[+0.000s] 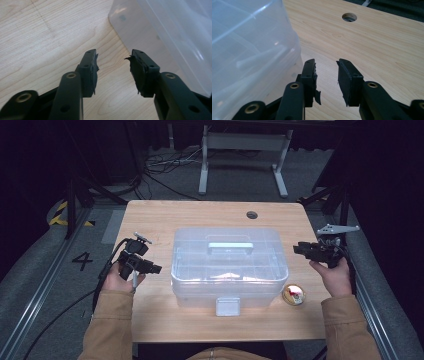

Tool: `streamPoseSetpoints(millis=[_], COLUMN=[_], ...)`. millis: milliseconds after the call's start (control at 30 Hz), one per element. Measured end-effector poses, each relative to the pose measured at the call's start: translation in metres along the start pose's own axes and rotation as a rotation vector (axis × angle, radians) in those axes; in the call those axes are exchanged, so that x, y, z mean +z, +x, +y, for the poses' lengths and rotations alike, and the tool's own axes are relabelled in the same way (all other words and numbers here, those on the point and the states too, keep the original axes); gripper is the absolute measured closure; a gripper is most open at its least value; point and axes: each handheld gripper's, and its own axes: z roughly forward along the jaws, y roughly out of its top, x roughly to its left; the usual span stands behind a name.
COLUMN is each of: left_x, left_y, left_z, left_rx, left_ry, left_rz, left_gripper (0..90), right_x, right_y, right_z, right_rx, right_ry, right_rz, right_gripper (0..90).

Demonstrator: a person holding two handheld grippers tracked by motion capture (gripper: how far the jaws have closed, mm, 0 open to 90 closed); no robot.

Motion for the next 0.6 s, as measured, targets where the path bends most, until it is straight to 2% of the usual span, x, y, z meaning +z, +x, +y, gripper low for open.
streamPoseSetpoints(millis=[33,67,167,233,400,600], left_x=[0.0,-0.003,-0.007,-0.007,-0.011,-0.019], left_y=[0.0,0.001,-0.001,0.0,0.001,-0.008], left_z=[0.0,0.0,0.0,0.0,0.003,0.007], left_rx=[0.0,0.005,0.014,0.029,0.029,0.055], left_ry=[0.0,-0.03,-0.055,-0.056,-0.063,-0.083], left_rz=[0.0,-0.004,-0.019,-0.023,-0.031,-0.041], left_gripper=[58.2,58.0,57.1,56.5,56.8,57.4], right_x=[0.001,0.002,0.003,0.002,0.002,-0.004], right_y=[0.0,-0.001,-0.003,-0.003,-0.004,-0.005], right_z=[-0.001,-0.002,-0.003,-0.003,-0.006,-0.008], right_rx=[0.003,0.002,0.007,0.021,0.019,0.022], right_ry=[0.008,0.012,0.024,0.021,0.037,0.029], right_rz=[0.004,0.002,-0.003,-0.004,-0.01,-0.017], right_gripper=[67.2,67.1,65.0,63.7,63.6,62.7])
